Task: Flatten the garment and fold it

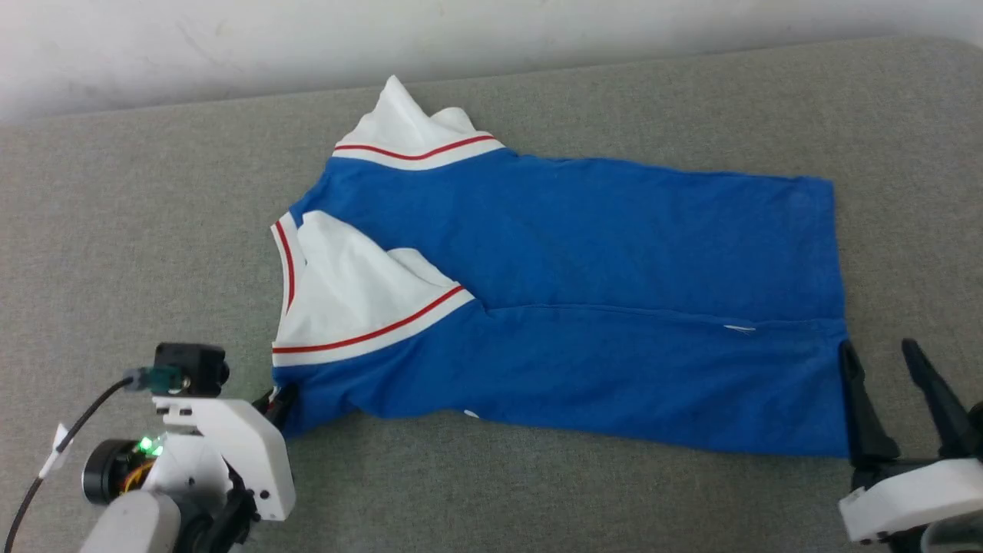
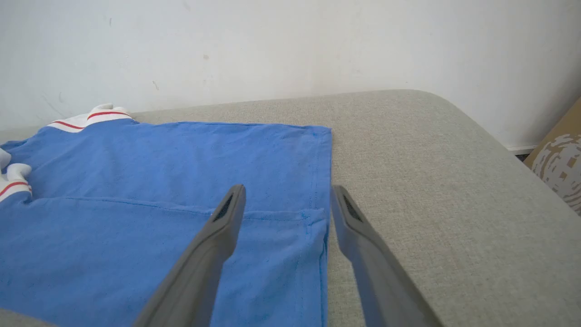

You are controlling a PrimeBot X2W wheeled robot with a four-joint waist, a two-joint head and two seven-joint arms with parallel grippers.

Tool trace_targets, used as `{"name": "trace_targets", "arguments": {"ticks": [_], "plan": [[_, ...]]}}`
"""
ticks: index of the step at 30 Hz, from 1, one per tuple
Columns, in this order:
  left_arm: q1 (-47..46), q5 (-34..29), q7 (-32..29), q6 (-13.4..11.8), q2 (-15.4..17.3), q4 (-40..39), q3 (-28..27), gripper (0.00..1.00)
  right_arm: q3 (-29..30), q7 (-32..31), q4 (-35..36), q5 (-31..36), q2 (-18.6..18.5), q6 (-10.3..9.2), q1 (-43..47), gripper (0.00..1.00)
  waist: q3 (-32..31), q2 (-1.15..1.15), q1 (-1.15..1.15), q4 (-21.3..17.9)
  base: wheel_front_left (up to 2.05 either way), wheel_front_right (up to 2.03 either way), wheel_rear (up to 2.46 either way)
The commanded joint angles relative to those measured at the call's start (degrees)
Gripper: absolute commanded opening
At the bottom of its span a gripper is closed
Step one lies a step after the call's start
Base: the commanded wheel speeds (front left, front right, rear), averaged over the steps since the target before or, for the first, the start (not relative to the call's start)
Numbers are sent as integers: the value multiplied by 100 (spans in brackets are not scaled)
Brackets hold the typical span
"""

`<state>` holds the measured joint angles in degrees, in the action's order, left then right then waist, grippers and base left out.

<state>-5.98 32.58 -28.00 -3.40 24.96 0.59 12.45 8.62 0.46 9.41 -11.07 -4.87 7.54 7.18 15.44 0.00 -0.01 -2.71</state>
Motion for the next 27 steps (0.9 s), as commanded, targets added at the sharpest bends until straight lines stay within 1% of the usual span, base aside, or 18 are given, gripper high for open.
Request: {"name": "trace_targets", "arguments": {"ticks": [1,4,7,8,10,13,18,19,20,21,24,27], "plan": [[224,50,14,-23,-90,48,49,0,-3,-68,53,0,-92,-5,-91,100,-17,0,1,-1,0,0,0],[325,73,227,-82,-116,-188,-61,0,84,-563,79,-164,-241,-5,-135,100,-54,0,1,18,0,0,0],[407,77,335,-127,-142,-380,-99,0,170,-1490,-71,-414,-283,-5,-44,100,-77,0,1,53,0,0,0],[420,72,354,-137,-150,-432,-95,0,269,-1813,-147,-490,-237,-5,3,100,-69,0,1,75,0,0,0],[417,61,359,-144,-162,-508,-69,0,284,-2353,-226,-631,-189,-5,90,100,-50,0,1,121,0,0,0],[375,34,361,-159,-174,-586,-33,0,428,-2697,-358,-720,-76,-5,143,100,29,0,1,174,0,0,0],[284,29,393,-177,-186,-621,-33,0,426,-2780,-610,-886,62,-5,113,100,147,0,1,220,0,0,0],[274,29,402,-182,-183,-619,-40,0,417,-2803,-677,-905,77,-5,91,81,161,0,1,220,0,0,0],[268,27,411,-187,-179,-617,-46,0,408,-2817,-727,-901,87,-5,64,15,173,0,1,219,0,0,0],[263,24,422,-192,-176,-612,-50,0,405,-2814,-765,-889,95,-5,35,0,180,0,1,220,0,0,0],[271,34,462,-218,-193,-594,-63,0,447,-2818,-837,-864,117,-5,-72,0,173,0,1,216,0,0,0],[323,129,543,-225,-250,-621,-117,0,480,-2795,-722,-826,125,-5,-173,0,84,0,1,209,0,0,0]]}}
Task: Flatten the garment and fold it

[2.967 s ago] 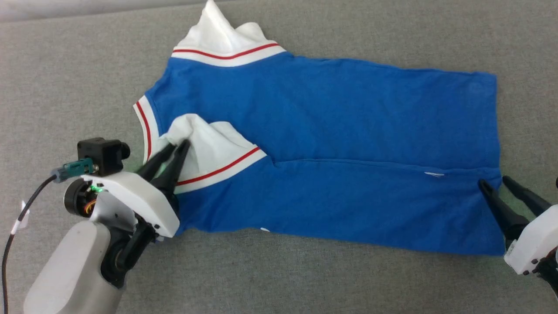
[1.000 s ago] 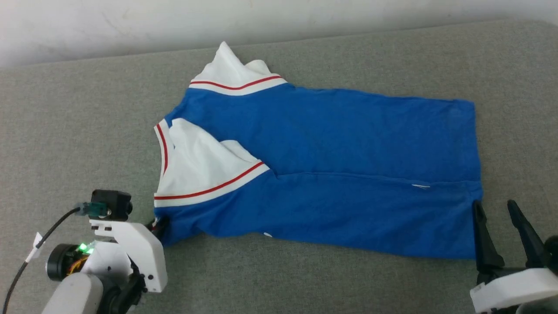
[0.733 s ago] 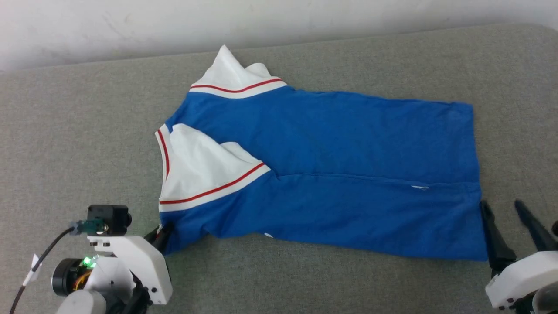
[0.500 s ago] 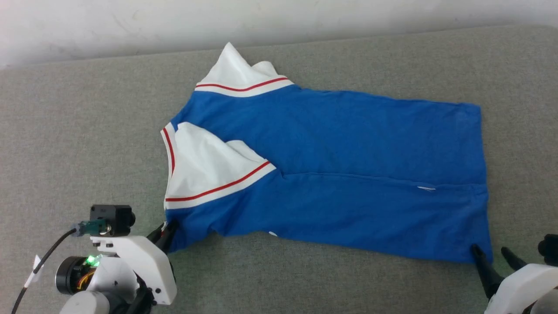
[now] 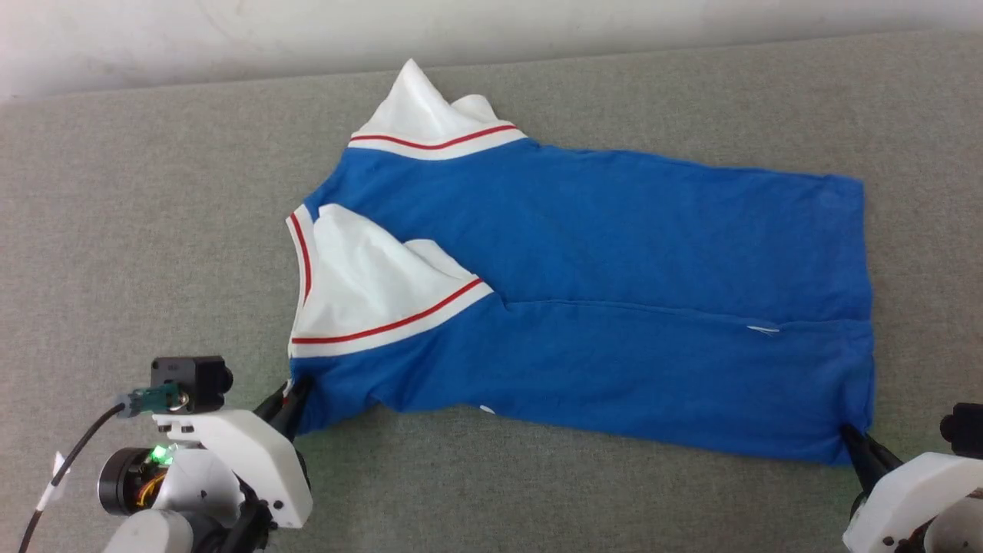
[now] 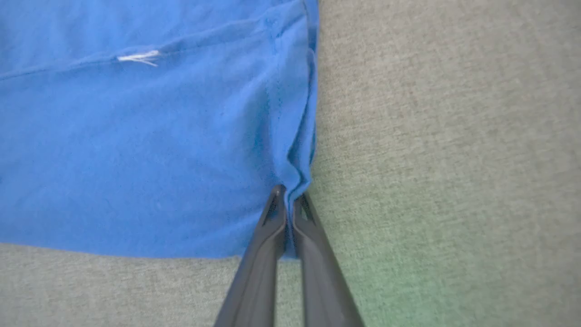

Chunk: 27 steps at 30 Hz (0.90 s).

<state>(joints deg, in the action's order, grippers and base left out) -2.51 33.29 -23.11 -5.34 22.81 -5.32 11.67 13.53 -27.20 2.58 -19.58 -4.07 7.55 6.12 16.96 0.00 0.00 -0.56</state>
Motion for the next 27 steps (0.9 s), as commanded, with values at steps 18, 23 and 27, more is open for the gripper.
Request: {"name": "trace_targets", "arguments": {"ticks": [18,23,27], "plan": [[2042,909,-481,-604,-57,-1993,-493,0,1008,-866,1254,-174,-123,-6,408,0,-818,0,0,55,0,0,0],[2670,1052,-386,-760,-375,-1941,-340,0,999,-1013,1168,-167,-13,-6,837,0,-782,0,0,112,0,0,0],[2728,1162,-126,-684,-657,-1645,-244,0,925,-860,927,-166,58,-6,965,0,-790,0,0,194,0,0,0]]}}
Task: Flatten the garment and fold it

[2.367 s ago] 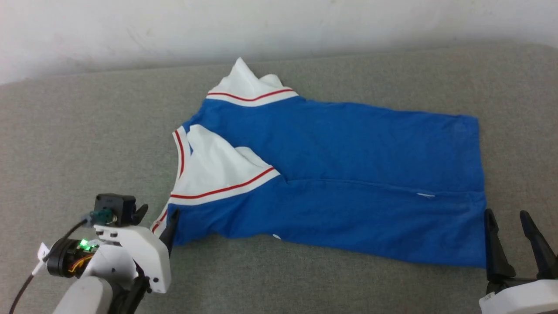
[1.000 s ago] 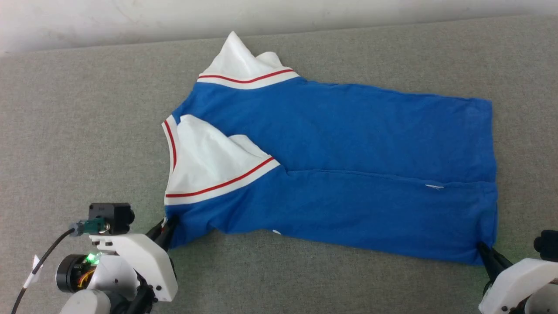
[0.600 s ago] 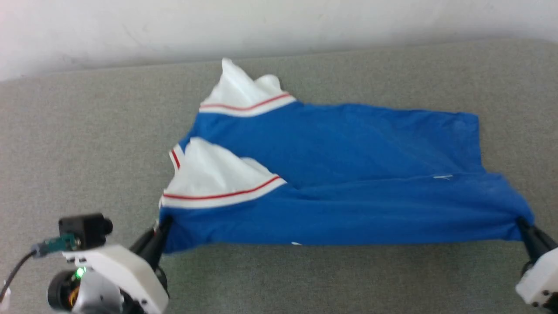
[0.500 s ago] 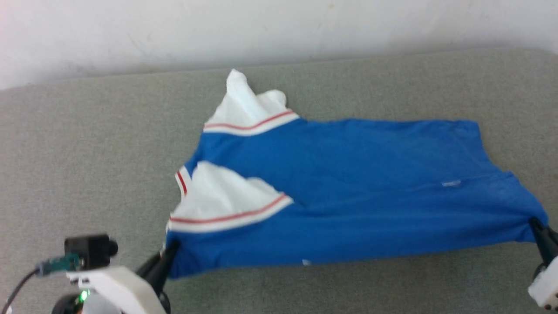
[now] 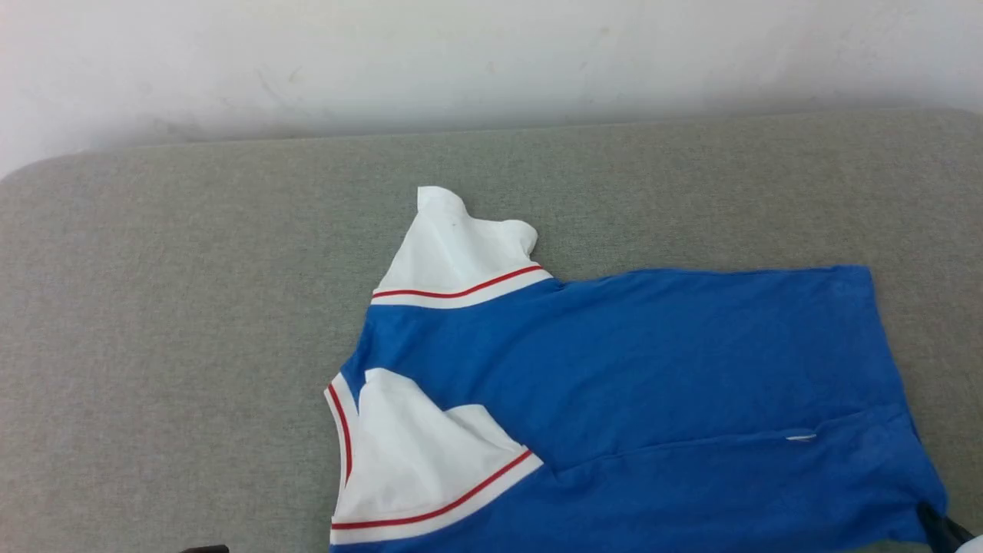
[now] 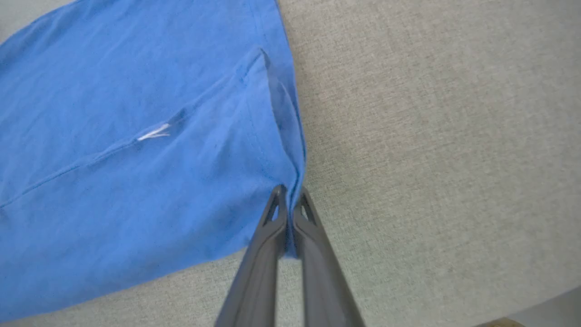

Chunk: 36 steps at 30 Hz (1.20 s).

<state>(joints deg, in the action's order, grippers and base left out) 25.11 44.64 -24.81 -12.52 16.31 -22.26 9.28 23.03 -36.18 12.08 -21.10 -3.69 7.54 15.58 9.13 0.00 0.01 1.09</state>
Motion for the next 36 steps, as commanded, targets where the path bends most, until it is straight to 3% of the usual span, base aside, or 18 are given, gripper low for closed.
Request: {"name": "trace_targets", "arguments": {"ticks": [1,2,8,13,19,24,30,36], "plan": [[-86,21,127,92,-38,187,10,31,-44,139,-83,-30,34,-5,3,54,-18,0,-1,45,0,0,0],[-168,45,250,148,-107,332,-8,100,-68,227,-161,-29,45,-5,-9,100,-32,0,-1,60,0,0,0],[-550,125,532,390,-212,1049,-53,100,-220,518,-363,14,69,-5,-119,100,-162,0,-1,44,0,0,0],[-661,278,1069,577,-262,553,-482,100,-117,942,71,117,25,-5,-284,100,-176,0,-1,-52,0,0,0],[-1614,-850,1816,403,249,-147,-929,100,-240,1908,606,745,-131,-5,-612,100,183,0,-1,-160,0,0,0],[-3314,-1975,1848,374,855,29,-720,100,-606,2626,705,1046,-72,-5,-1095,100,776,0,-1,-320,0,0,0],[-5455,-2336,1256,947,1215,1087,-68,100,-1035,3030,584,1091,-27,-5,-1544,100,1467,0,-1,-487,0,0,0],[-6953,-2269,471,1629,1224,2344,579,100,-1200,3156,435,1096,-9,-5,-1797,100,1958,0,-1,-623,0,0,0]]}}
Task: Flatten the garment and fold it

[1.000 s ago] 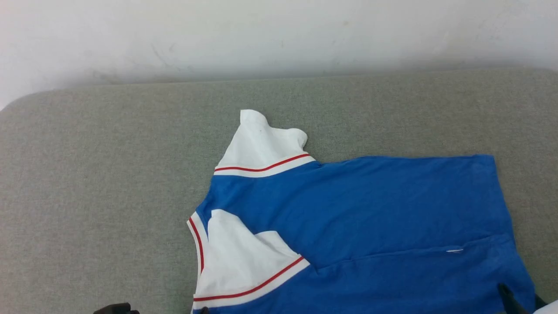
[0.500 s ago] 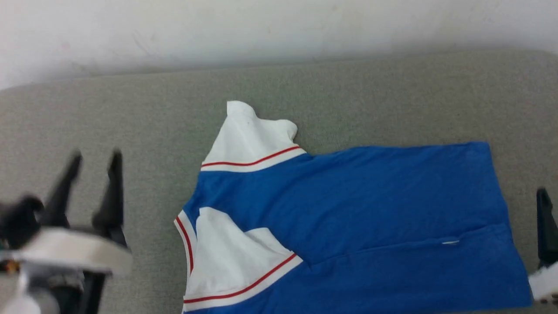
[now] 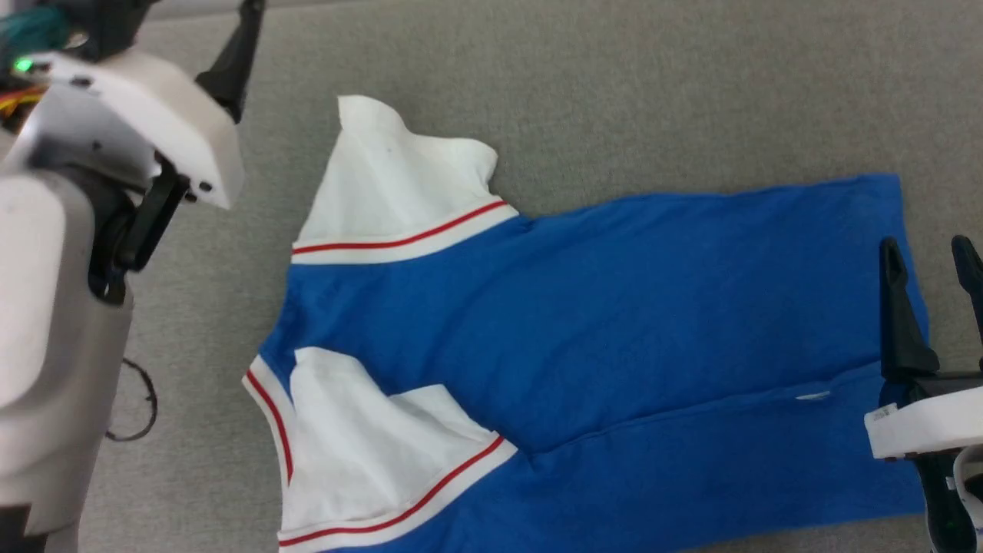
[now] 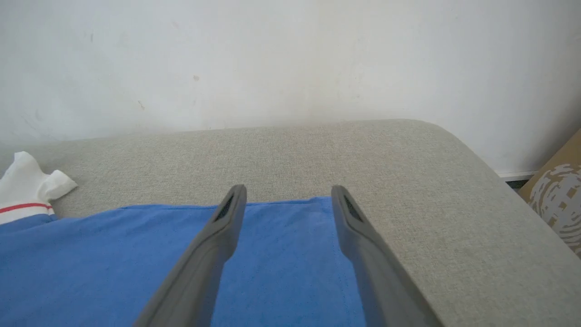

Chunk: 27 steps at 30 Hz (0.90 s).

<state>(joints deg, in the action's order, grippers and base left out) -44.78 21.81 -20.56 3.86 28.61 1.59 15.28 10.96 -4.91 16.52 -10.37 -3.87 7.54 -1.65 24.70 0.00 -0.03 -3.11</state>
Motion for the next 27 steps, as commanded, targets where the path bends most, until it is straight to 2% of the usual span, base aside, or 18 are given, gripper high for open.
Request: {"name": "trace_targets", "arguments": {"ticks": [1,5,9,17,20,21,22,27], "plan": [[-123,64,-88,71,-9,134,69,100,-15,35,-26,31,10,-5,-104,100,473,0,3,-233,0,0,0],[-553,321,-625,255,40,684,360,100,-96,41,-81,18,15,-5,-231,100,715,0,3,-370,0,0,0],[-770,707,-1111,331,123,903,609,100,-93,19,-120,22,15,-5,-279,100,888,0,3,-459,0,0,0],[-786,1228,-1887,340,317,1104,834,100,-77,2,-152,-14,18,-5,-305,100,1067,0,3,-516,0,0,0],[-646,1439,-2480,255,363,1166,896,100,-74,-29,-143,-2,17,-5,-323,100,1095,0,3,-501,0,0,0],[-602,1532,-2663,240,374,1140,906,66,-74,-42,-136,1,17,-5,-333,100,1103,0,3,-495,0,0,0],[-568,1613,-2785,199,377,1094,887,0,-73,-56,-127,3,18,-5,-343,100,1112,0,3,-488,0,0,0],[-402,1881,-2887,235,416,767,864,0,-62,-125,-76,22,17,-5,-386,100,1139,0,3,-436,0,0,0]]}}
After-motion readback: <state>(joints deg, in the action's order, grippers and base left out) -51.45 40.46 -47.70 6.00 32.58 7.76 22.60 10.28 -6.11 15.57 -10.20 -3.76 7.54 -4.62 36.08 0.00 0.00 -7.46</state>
